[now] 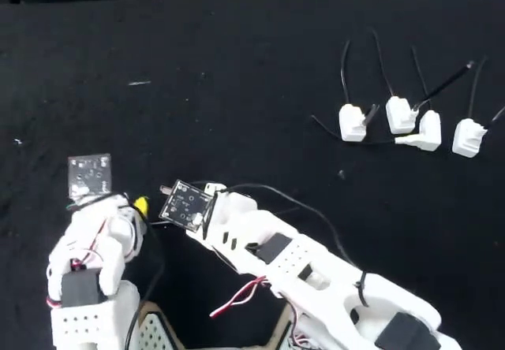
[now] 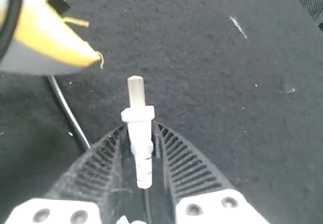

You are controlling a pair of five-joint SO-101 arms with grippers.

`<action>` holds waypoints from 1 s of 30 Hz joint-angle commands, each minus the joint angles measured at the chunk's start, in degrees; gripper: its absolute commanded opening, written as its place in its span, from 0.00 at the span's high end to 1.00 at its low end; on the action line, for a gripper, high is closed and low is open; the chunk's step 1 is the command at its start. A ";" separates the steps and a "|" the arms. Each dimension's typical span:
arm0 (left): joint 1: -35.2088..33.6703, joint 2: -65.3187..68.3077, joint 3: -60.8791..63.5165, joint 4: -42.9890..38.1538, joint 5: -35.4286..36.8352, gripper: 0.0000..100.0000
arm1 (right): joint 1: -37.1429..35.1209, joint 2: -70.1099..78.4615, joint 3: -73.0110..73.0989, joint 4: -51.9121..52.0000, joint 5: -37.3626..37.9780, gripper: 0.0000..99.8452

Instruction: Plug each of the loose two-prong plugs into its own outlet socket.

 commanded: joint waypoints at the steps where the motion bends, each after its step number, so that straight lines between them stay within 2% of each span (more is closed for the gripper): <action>1: 2.77 -0.62 -0.84 -0.26 0.44 0.80 | -1.14 0.75 -0.92 -2.46 -0.62 0.99; 8: 2.24 -1.58 -2.95 0.00 4.75 0.80 | -3.87 1.10 -1.45 -2.29 -0.62 0.99; 15: 1.98 -1.58 -4.70 0.35 4.84 0.80 | -3.87 1.19 -1.45 -2.11 -0.62 0.99; 20: -3.12 -1.67 -6.29 1.76 5.98 0.81 | -3.87 5.32 -3.03 -2.29 -0.53 0.99; 25: -3.74 -1.67 -6.46 1.76 6.86 0.92 | -3.87 13.49 -7.52 -2.37 -0.26 0.99; 30: -1.71 -1.67 -6.11 1.76 6.86 0.88 | -3.87 14.90 -8.48 -2.37 -0.26 0.99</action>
